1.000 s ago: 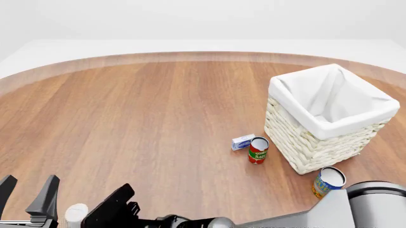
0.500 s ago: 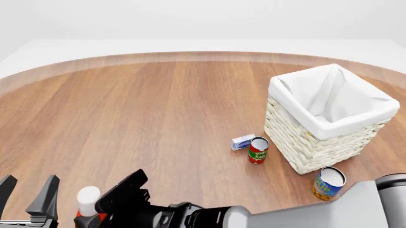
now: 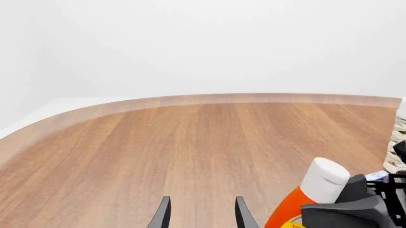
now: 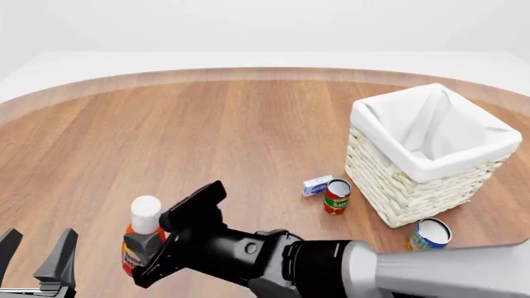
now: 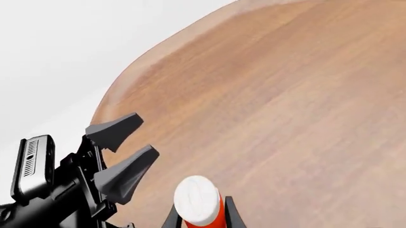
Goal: Pick up the ketchup, and put it in the basket.
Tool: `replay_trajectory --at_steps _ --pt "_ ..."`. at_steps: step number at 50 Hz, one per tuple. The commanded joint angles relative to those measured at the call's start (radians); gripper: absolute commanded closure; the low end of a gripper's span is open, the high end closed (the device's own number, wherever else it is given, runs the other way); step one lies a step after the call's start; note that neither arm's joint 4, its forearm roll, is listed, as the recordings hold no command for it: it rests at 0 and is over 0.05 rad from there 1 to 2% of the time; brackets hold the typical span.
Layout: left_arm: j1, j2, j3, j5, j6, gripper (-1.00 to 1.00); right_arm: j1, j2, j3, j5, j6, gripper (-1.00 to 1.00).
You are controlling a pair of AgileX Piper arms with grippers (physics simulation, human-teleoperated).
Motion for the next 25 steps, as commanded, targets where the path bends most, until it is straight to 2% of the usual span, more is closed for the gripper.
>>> replay_trajectory --at_steps 1,9,25 --pt "0.000 0.000 0.000 0.000 0.000 -1.00 -0.063 -0.089 0.031 -0.006 0.009 1.00" --pt "0.000 0.000 0.000 0.000 0.000 -1.00 -0.101 -0.126 0.047 -0.011 0.010 1.00" --pt "0.000 0.000 0.000 0.000 0.000 -1.00 -0.207 -0.199 0.080 -0.026 -0.047 1.00"
